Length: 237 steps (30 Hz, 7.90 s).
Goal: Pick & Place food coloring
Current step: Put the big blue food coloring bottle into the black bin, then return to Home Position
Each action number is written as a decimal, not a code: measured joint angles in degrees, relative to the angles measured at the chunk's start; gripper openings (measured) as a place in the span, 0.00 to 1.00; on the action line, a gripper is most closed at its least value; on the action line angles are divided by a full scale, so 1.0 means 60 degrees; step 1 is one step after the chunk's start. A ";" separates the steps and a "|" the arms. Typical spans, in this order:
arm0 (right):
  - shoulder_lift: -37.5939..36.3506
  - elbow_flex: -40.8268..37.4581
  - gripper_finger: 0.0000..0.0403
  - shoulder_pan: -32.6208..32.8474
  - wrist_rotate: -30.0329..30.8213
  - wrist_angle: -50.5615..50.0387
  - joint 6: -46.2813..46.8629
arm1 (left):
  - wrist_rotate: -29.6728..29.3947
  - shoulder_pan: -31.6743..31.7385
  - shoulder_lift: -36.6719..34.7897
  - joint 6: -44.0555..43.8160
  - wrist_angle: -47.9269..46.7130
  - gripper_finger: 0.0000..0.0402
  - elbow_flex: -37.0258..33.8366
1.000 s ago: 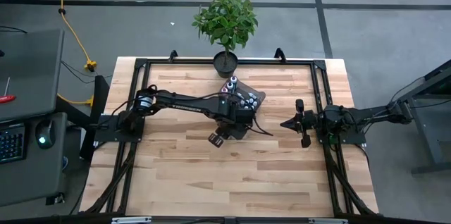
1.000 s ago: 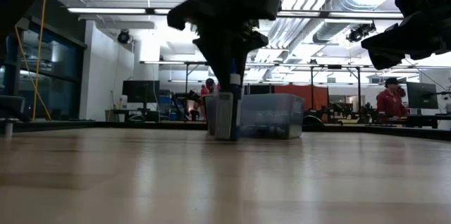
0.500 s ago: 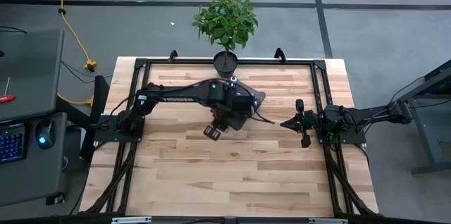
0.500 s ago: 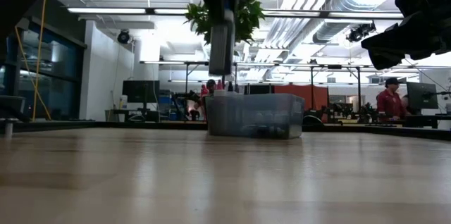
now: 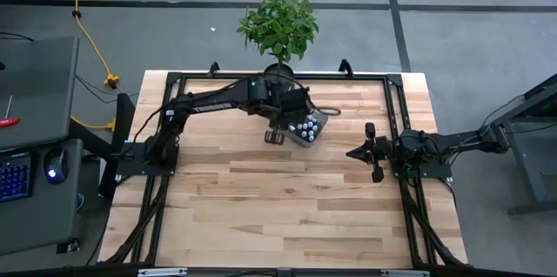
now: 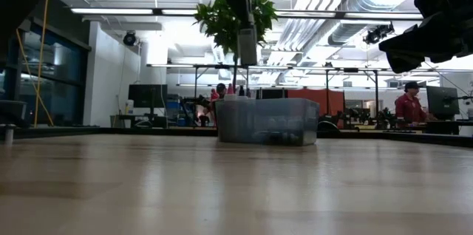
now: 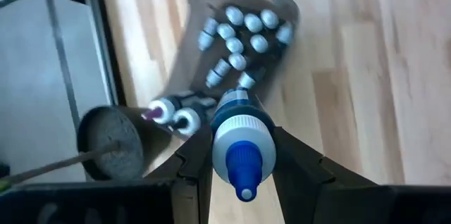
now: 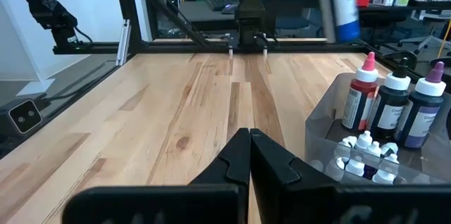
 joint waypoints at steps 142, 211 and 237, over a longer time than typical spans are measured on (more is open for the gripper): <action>0.0131 0.0000 0.01 -0.0001 0.0000 -0.0007 0.0000 | 0.3418 0.0601 -0.0863 -0.1845 0.2416 0.41 -0.0102; 0.0127 0.0000 0.01 0.0000 0.0000 -0.0004 0.0002 | 0.5132 0.0616 -1.8369 -0.7482 1.3236 0.41 -2.1049; 0.0124 0.0000 0.01 -0.0002 0.0004 -0.0004 0.0001 | 0.3928 -0.1322 -1.8371 -0.5497 1.3923 0.41 -2.2196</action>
